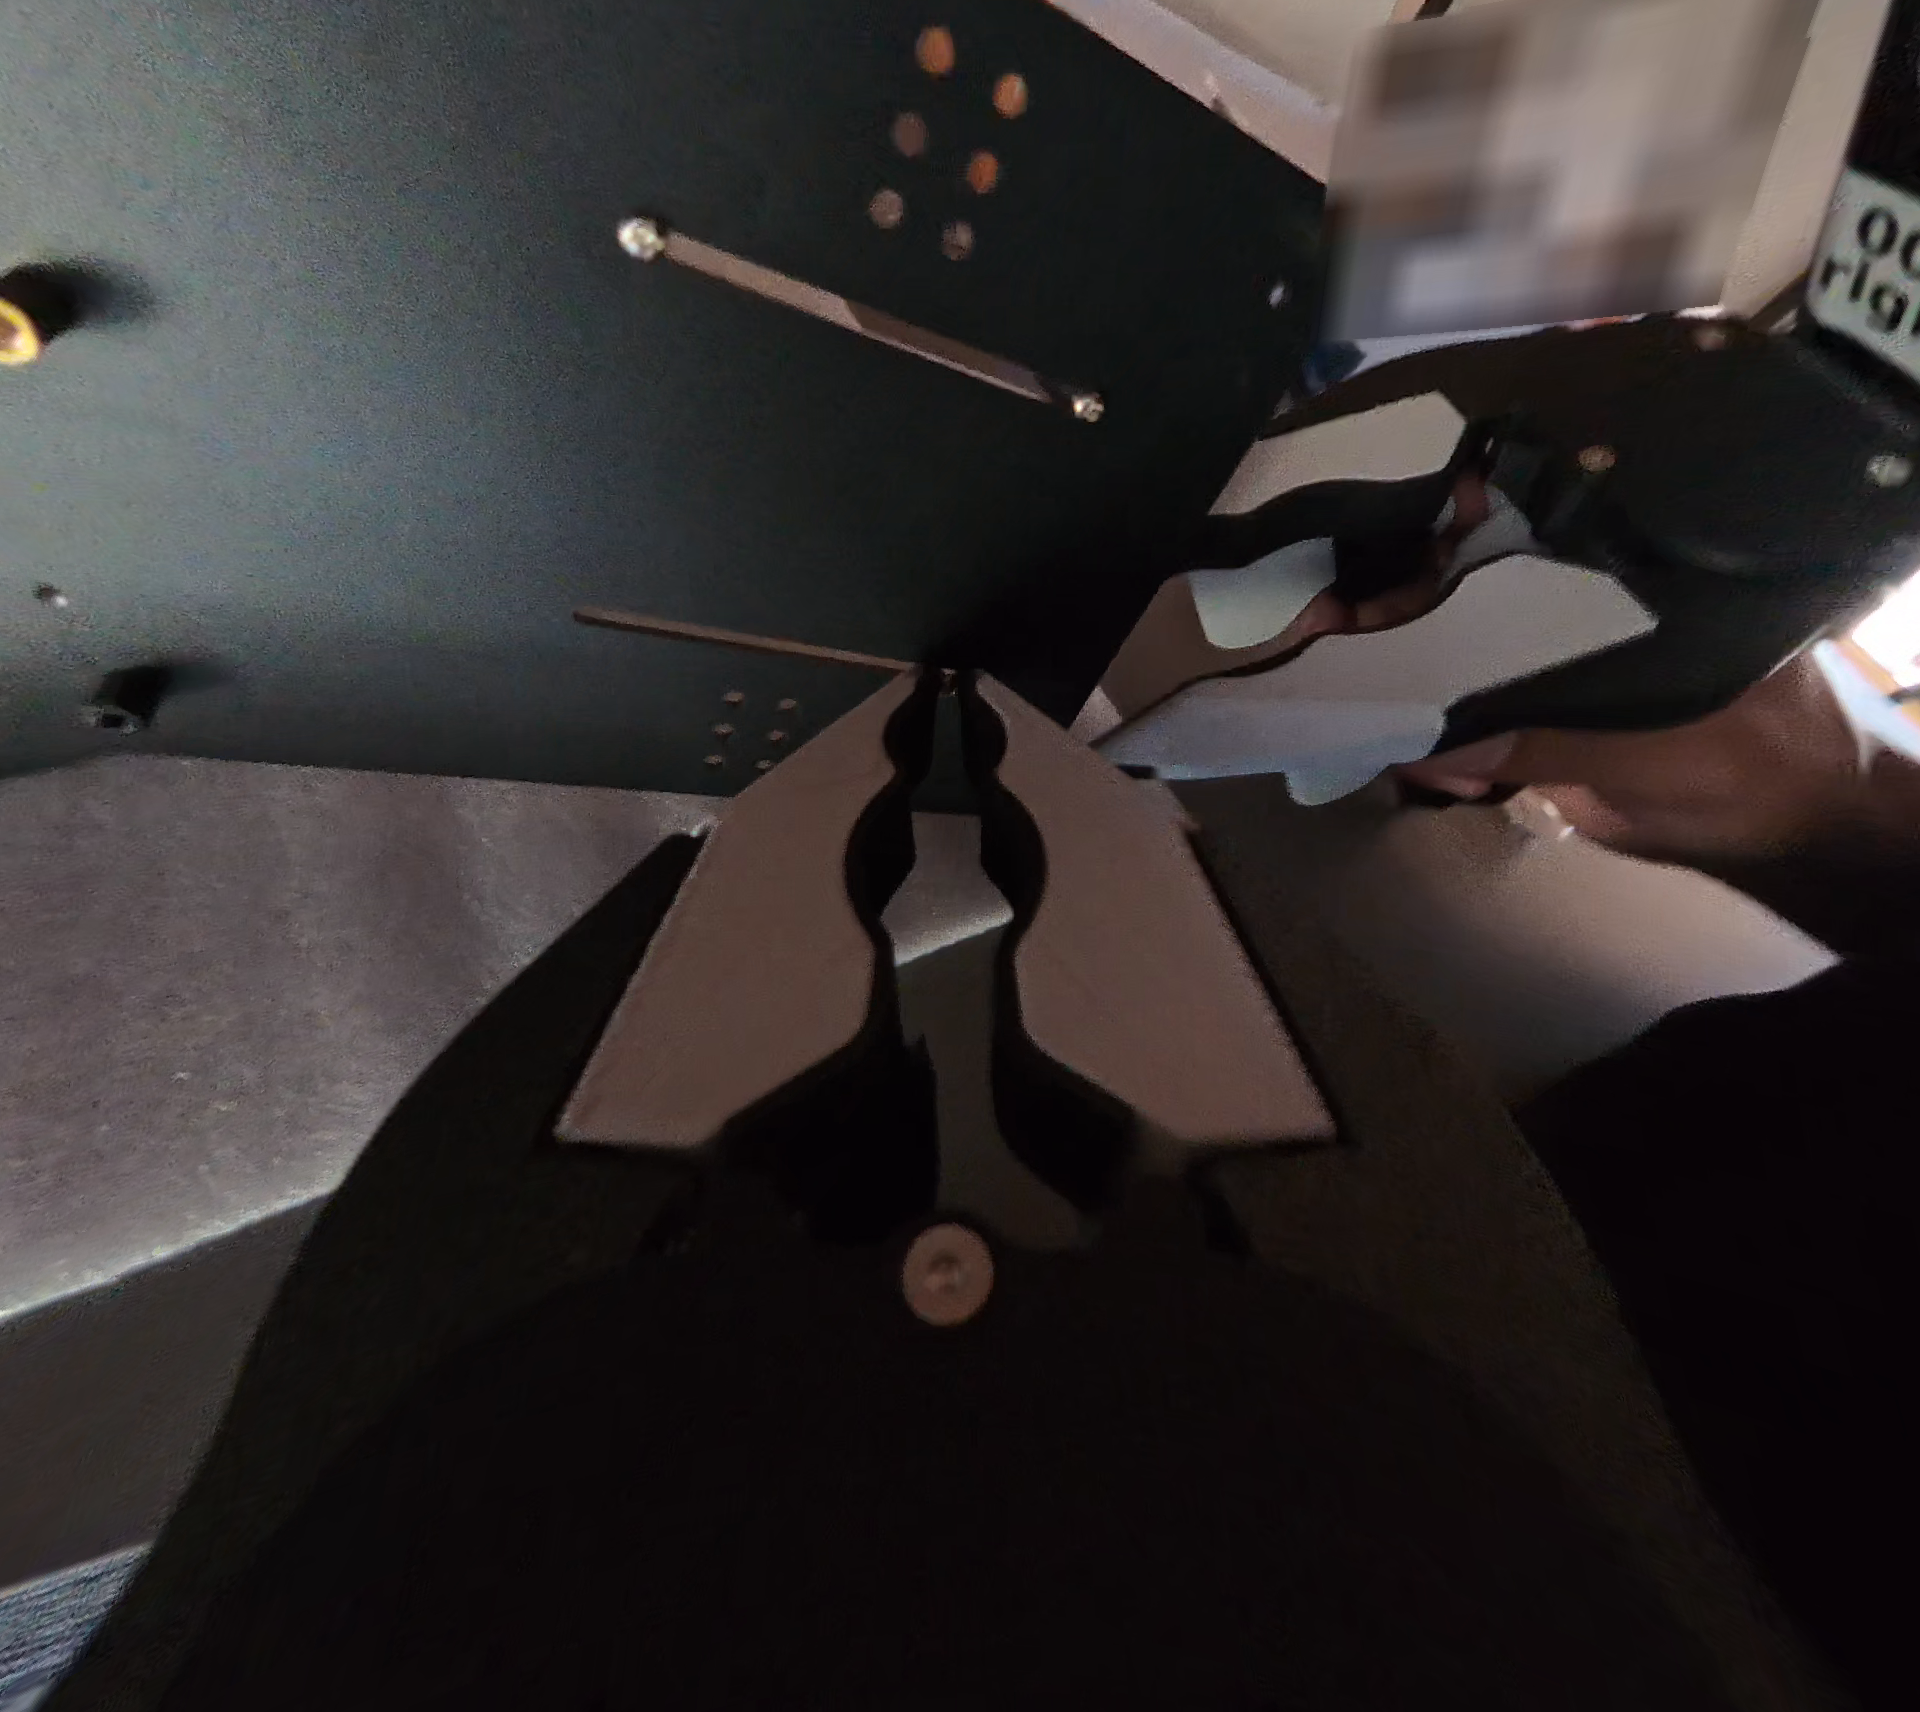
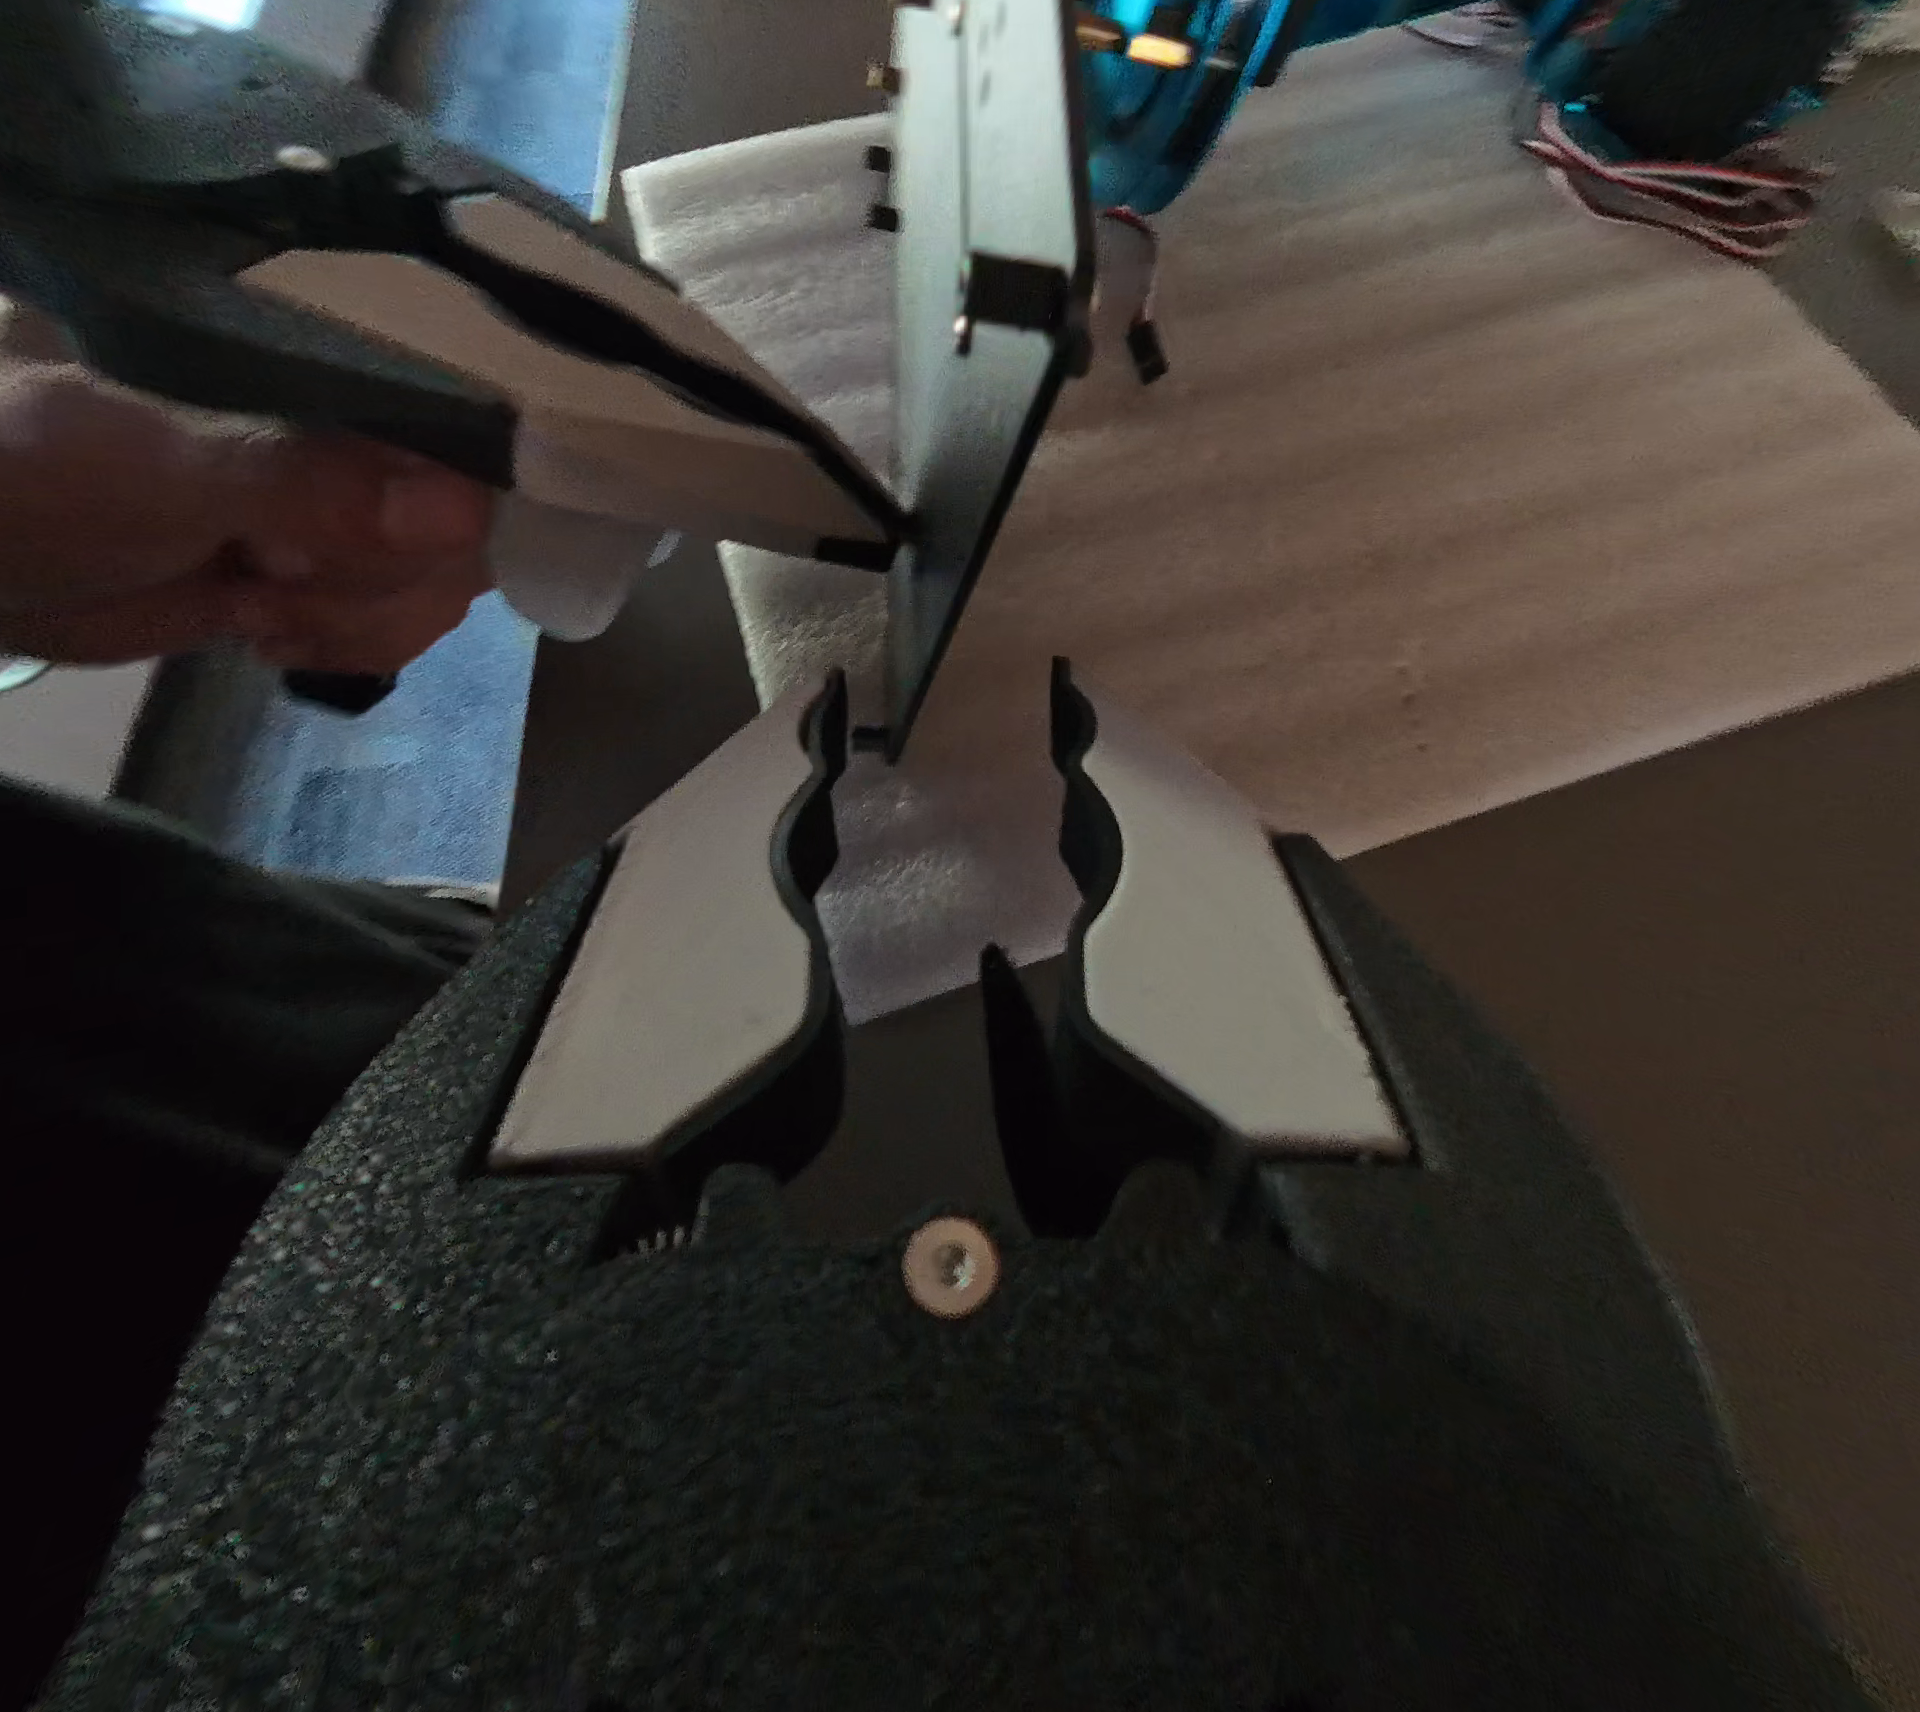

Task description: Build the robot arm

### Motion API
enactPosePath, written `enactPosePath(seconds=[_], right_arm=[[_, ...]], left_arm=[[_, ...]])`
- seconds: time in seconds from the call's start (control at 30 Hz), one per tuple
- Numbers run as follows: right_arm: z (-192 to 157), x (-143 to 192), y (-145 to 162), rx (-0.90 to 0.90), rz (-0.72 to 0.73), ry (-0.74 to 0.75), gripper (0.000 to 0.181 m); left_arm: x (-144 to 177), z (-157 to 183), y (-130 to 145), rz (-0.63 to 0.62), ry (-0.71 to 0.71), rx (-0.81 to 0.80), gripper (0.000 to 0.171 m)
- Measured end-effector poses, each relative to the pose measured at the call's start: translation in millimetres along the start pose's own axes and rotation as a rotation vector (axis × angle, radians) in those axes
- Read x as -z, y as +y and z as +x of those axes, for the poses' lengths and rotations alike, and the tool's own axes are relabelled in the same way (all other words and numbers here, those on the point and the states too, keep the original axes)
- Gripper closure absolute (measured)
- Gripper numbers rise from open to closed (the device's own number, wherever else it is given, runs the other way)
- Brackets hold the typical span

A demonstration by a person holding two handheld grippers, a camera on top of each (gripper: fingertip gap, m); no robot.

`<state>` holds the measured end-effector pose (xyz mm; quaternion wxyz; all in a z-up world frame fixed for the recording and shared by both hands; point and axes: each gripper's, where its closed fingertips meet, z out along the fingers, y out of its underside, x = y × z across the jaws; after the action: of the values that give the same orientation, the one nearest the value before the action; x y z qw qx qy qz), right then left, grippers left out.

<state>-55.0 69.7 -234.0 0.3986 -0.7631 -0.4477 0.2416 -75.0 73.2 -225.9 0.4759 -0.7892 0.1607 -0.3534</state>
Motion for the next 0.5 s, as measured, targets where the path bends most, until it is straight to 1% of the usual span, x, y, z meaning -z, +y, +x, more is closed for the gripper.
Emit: enactPosePath(seconds=[0.03, 0.1, 0.17, 0.23, 0.4, 0.5], right_arm=[[1, -1, -1, -0.009, -0.004, 0.030, 0.142], [9, -5, 2, -0.014, -0.029, 0.102, 0.133], [9, -9, 1, -0.052, -0.019, 0.105, 0.121], [10, -10, -4, -0.075, -0.001, 0.126, 0.116], [15, -17, -7, -0.046, 0.015, 0.206, 0.118], [18, -16, -11, -0.074, 0.040, 0.220, 0.120]], left_arm=[[0, 0, 0, 0.002, 0.018, 0.028, 0.170], [1, 0, -1, 0.002, 0.043, 0.065, 0.169], [1, 0, -1, 0.003, 0.064, 0.104, 0.169], [1, 0, -1, 0.007, 0.087, 0.150, 0.169], [3, -1, -2, 0.007, 0.173, 0.277, 0.169], [3, -1, -2, 0.001, 0.213, 0.309, 0.169]])
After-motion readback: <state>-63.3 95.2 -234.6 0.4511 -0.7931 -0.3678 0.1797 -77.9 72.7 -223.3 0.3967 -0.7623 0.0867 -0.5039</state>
